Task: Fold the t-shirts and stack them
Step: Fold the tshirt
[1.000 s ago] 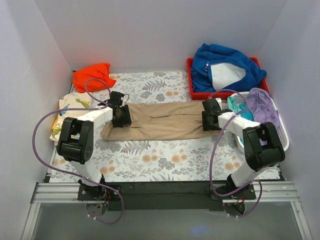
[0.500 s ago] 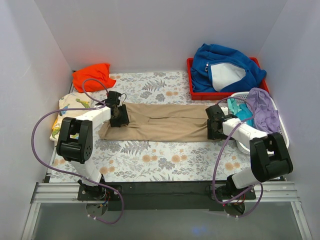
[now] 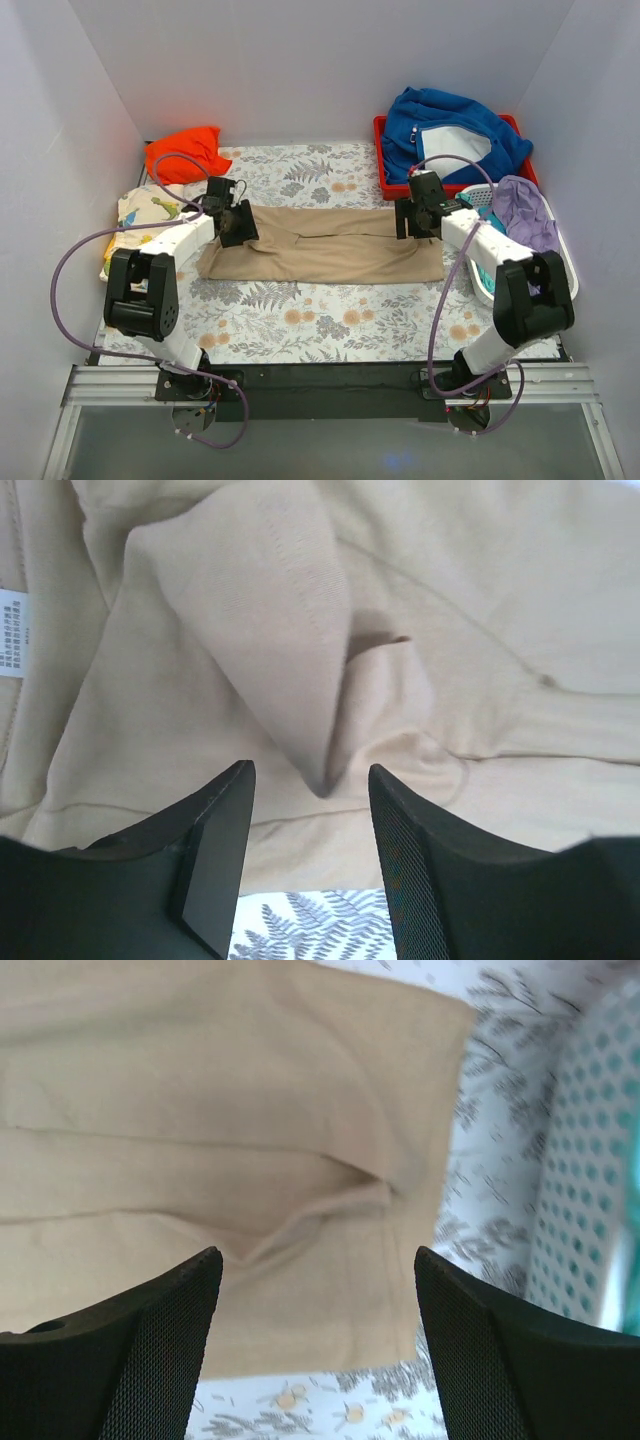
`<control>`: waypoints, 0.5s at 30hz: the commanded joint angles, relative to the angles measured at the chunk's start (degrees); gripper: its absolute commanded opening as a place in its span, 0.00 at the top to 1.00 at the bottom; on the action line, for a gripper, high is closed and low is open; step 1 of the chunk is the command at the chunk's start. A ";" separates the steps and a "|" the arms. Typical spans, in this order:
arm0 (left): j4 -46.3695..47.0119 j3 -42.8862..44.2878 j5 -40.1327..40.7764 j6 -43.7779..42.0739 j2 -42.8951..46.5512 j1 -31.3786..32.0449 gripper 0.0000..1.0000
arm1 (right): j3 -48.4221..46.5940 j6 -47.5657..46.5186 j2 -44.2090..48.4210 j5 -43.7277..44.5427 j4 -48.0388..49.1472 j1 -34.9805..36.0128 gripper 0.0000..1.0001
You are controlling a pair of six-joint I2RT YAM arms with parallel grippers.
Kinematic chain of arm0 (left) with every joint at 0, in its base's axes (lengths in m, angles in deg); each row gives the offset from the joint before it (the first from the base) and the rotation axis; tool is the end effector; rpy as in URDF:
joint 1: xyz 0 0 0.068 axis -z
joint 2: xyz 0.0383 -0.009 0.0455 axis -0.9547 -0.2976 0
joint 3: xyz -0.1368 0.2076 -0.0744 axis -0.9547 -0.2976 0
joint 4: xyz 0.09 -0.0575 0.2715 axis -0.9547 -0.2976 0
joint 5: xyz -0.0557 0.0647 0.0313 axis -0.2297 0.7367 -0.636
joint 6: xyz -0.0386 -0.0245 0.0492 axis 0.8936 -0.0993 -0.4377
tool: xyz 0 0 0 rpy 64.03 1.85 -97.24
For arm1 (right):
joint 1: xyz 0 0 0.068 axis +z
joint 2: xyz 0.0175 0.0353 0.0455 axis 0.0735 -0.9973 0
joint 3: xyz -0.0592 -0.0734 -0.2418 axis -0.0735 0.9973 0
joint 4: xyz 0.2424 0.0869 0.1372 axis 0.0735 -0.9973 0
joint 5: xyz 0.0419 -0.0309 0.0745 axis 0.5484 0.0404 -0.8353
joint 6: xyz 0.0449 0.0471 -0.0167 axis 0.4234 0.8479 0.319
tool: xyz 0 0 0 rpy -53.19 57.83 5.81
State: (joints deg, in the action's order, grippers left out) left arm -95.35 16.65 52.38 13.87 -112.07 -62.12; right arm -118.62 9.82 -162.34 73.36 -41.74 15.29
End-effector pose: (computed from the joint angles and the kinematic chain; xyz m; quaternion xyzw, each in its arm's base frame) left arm 0.3580 -0.0697 0.1441 -0.4062 0.8791 -0.1659 0.1861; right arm 0.3441 0.1035 0.1927 -0.0139 0.9345 -0.0641 0.3499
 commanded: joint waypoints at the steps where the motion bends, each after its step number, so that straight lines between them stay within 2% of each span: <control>1: 1.84 -0.26 -1.41 3.47 6.95 -0.28 0.52 | -3.88 -3.73 -6.58 -6.16 3.91 -0.08 0.18; 8: 5.18 -2.72 -6.33 8.57 5.73 -0.28 0.52 | -6.00 -4.08 -12.75 -10.22 6.20 0.00 0.19; 11: 6.94 -4.74 -6.33 9.97 4.42 -0.28 0.52 | -5.12 -4.87 -13.72 -9.69 7.61 0.09 0.19; 15: 7.73 -5.01 -5.81 11.73 1.00 -0.28 0.52 | -6.70 -4.96 -16.88 -5.05 4.20 0.00 0.19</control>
State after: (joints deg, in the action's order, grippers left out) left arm -89.25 12.06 47.00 23.25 -109.57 -62.12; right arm -122.97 5.71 -177.35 65.30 -37.06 15.31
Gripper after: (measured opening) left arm 0.479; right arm 0.809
